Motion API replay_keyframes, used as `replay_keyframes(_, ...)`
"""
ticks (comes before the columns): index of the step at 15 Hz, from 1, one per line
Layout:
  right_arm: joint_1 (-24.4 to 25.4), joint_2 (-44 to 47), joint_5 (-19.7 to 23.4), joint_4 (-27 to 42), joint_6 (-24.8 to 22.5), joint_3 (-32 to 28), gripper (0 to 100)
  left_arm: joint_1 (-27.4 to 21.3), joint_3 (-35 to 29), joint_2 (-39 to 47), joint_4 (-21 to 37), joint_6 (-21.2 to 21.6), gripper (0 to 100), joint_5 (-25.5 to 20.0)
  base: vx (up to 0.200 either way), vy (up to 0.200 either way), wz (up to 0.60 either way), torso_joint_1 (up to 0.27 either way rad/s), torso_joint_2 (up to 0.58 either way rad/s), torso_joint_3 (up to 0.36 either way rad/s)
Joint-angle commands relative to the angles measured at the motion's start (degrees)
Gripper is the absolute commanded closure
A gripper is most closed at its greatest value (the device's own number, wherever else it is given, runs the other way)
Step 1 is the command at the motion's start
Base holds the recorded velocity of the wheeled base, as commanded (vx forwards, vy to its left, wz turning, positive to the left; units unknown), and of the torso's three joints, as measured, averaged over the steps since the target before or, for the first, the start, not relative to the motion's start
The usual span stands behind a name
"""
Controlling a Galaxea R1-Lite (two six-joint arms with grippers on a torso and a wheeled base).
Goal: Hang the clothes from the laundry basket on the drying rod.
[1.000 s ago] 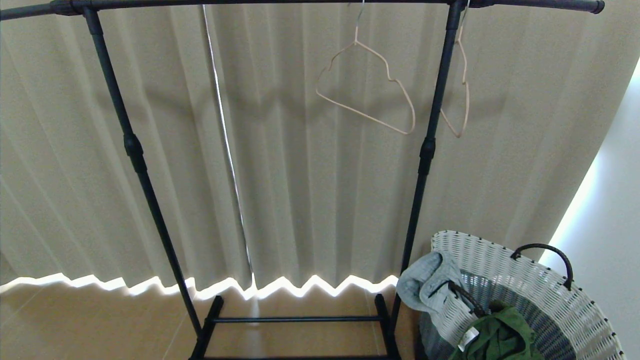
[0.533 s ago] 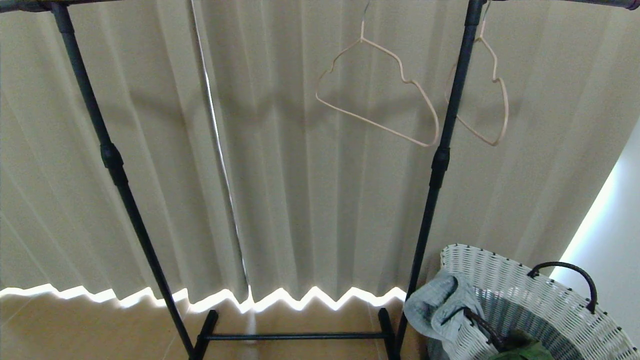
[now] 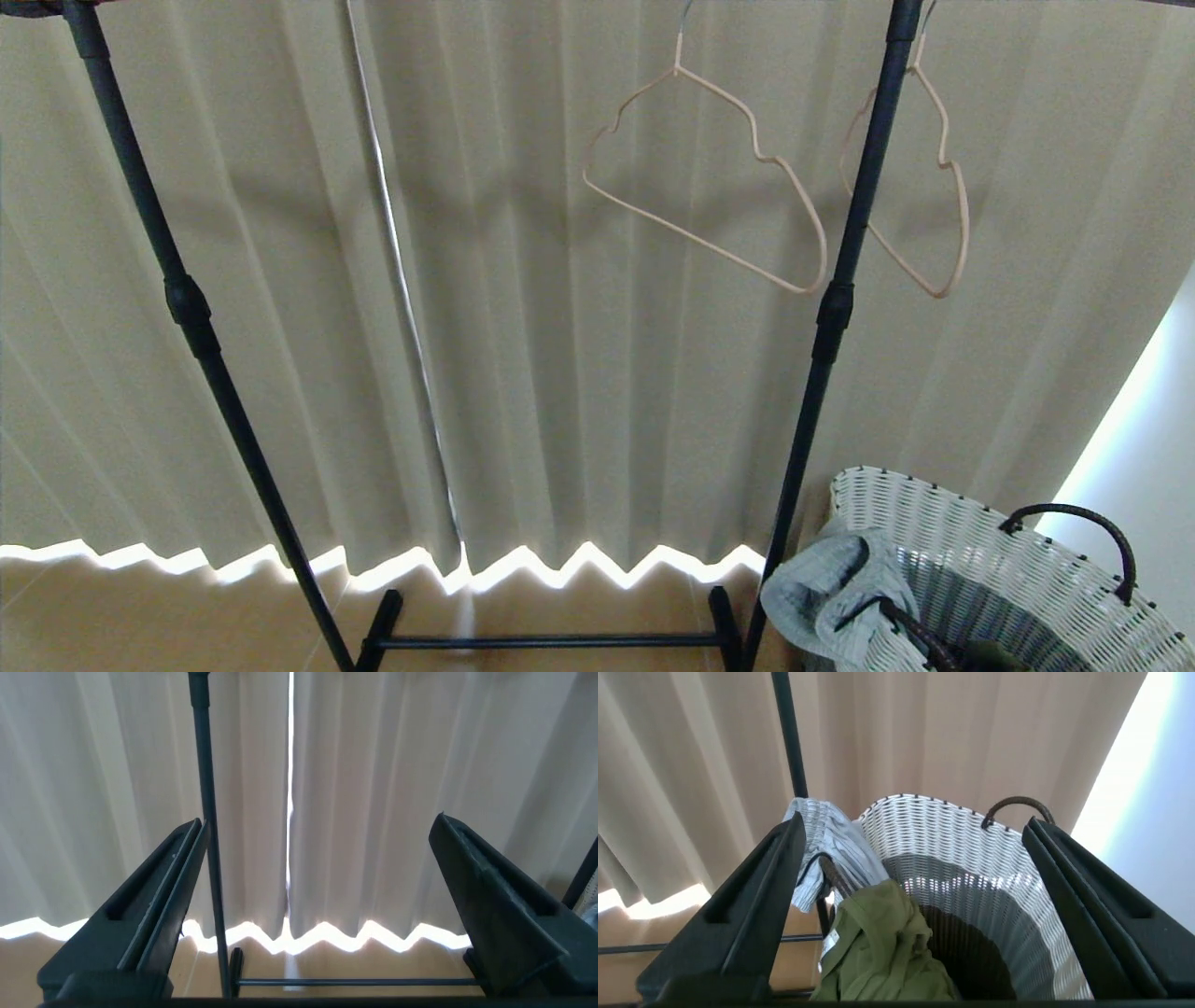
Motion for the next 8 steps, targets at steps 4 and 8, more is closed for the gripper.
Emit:
replay_keyframes(4, 0.00, 0.24, 0.62, 1.05, -8.12, -2.47, 0, 0.01, 0.00, 0.02, -0.01, -0.09, 0, 0.04, 0.000, 0.000, 0.00, 0.000, 0.00, 0.000)
replay_keyframes(8, 0.88, 20.45, 0.09, 15.20, -21.04, -21.28, 0, 0.01, 0.00, 0.02, -0.01, 0.00, 0, 0.04, 0.000, 0.000, 0.00, 0.000, 0.00, 0.000)
